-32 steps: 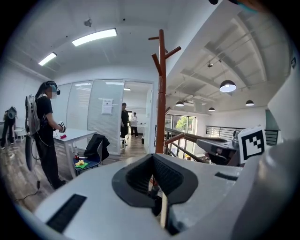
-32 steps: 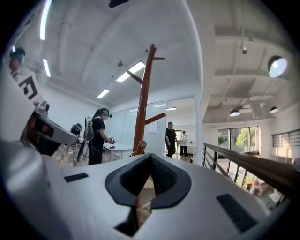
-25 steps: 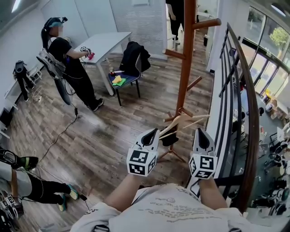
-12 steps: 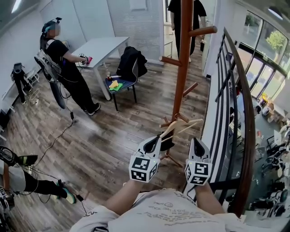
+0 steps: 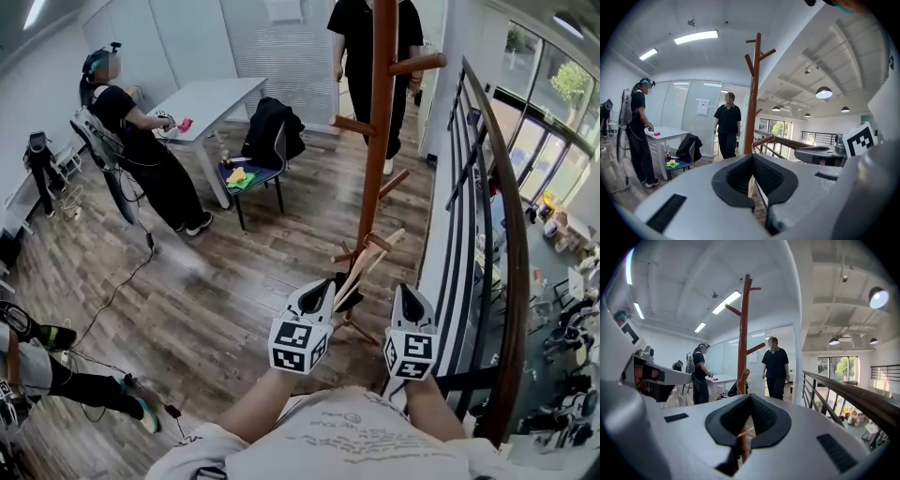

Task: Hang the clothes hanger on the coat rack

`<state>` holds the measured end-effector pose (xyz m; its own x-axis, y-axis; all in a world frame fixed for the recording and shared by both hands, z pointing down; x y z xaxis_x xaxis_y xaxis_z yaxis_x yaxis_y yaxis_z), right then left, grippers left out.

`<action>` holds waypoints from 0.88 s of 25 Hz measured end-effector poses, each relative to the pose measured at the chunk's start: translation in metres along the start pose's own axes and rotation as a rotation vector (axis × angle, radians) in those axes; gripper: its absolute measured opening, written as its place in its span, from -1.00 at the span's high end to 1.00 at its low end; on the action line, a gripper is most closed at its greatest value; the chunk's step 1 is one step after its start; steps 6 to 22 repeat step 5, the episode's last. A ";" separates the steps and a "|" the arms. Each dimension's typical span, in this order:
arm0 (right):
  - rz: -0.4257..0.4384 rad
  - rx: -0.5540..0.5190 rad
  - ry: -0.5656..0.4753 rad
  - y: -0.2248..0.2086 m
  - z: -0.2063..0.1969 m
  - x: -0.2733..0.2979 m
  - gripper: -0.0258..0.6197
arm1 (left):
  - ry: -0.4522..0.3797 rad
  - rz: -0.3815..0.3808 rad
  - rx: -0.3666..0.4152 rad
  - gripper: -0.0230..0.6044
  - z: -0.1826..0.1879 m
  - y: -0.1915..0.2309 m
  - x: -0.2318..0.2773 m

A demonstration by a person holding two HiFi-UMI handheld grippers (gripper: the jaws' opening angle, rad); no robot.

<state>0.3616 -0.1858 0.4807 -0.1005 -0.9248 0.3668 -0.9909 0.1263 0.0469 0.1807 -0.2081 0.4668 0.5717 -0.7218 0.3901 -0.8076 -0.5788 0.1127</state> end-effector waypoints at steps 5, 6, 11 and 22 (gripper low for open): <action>0.006 -0.015 -0.016 0.001 0.002 -0.001 0.92 | 0.007 0.001 0.004 0.92 -0.001 0.000 0.002; 0.006 -0.015 -0.016 0.001 0.002 -0.001 0.92 | 0.007 0.001 0.004 0.92 -0.001 0.000 0.002; 0.006 -0.015 -0.016 0.001 0.002 -0.001 0.92 | 0.007 0.001 0.004 0.92 -0.001 0.000 0.002; 0.006 -0.015 -0.016 0.001 0.002 -0.001 0.92 | 0.007 0.001 0.004 0.92 -0.001 0.000 0.002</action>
Point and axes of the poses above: the fingertips, and each gripper's own axes: x forward along the fingers, y to its left, z out of its top, the point moved 4 cm from there along -x, backward along the fingers, and after that the axes turned 12 degrees about y, right-handed, at the moved point
